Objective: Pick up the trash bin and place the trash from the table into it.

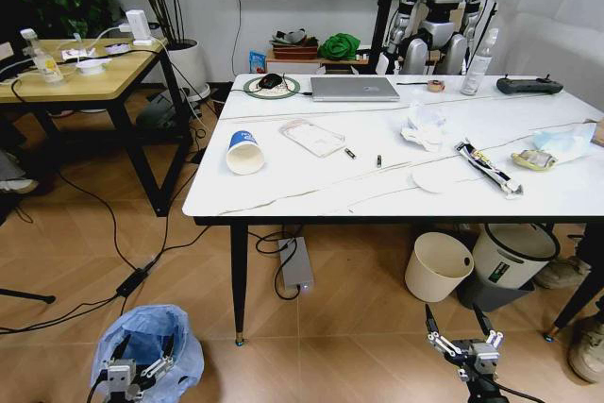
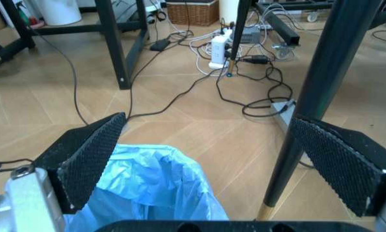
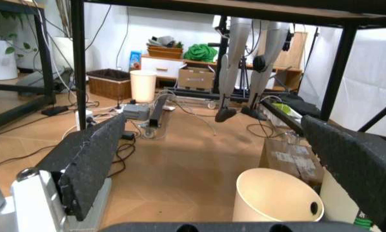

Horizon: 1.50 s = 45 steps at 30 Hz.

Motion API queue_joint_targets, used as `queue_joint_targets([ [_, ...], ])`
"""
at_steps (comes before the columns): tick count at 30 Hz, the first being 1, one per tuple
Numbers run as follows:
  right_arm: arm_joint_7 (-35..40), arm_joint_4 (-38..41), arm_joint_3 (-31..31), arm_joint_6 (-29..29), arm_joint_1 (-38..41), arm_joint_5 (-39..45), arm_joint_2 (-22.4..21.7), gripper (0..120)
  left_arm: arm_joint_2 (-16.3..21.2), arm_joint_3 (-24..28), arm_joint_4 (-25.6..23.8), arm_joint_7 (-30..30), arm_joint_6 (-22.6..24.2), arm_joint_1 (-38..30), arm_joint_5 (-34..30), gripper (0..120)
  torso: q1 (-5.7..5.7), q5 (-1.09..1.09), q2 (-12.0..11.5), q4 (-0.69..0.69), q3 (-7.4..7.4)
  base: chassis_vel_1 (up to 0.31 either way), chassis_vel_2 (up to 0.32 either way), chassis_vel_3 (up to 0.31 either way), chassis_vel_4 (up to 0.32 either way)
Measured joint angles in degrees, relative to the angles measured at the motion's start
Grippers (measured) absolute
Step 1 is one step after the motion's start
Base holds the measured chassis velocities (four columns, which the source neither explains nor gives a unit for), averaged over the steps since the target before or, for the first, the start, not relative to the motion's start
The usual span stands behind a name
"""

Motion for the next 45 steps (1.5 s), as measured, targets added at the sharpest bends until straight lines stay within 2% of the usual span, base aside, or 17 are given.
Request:
queue_joint_targets([
  [17, 0.00, -1.08, -0.08, 0.35, 0.41, 0.04, 0.00, 100, -0.42, 0.63, 0.88, 0.00, 0.18, -0.52, 1.23, 100, -1.64, 0.00, -4.17, 0.00, -2.54, 0.000, 0.000, 0.000, 0.000],
  [31, -0.05, -2.80, -0.02, 0.69, 1.95, 0.57, 0.00, 100, -0.21, -0.92, 4.14, -1.09, 0.22, -3.24, 1.84, 100, -2.92, 0.00, -7.29, 0.01, -4.36, 0.000, 0.000, 0.000, 0.000],
  [37, -0.20, -4.33, -0.37, 1.64, 2.78, 0.77, 0.00, 100, 2.57, -4.90, 12.95, -1.69, 1.08, -9.65, 2.55, 100, -3.03, -0.01, -7.50, 0.00, -4.45, 0.000, 0.000, 0.000, 0.000],
  [38, -0.20, -4.33, -0.37, 1.64, 2.78, 0.77, 0.00, 100, 2.57, -4.90, 12.95, -1.69, 1.08, -9.65, 2.55, 100, -3.03, -0.01, -7.50, 0.00, -4.45, 0.000, 0.000, 0.000, 0.000],
  [40, -0.29, -4.57, -0.42, 1.85, 2.80, 0.87, 0.00, 100, 3.49, -5.87, 15.96, -1.68, 2.70, -11.48, 2.11, 100, -3.03, -0.01, -7.48, -0.01, -4.43, 0.000, 0.000, 0.000, 0.000],
  [45, -0.85, -5.98, -0.48, 2.94, 2.73, 1.15, 0.00, 100, 5.32, -6.23, 21.39, -2.66, 11.03, -15.17, 0.57, 100, -2.98, -0.01, -7.32, 0.00, -4.34, 0.000, 0.000, 0.000, 0.000],
])
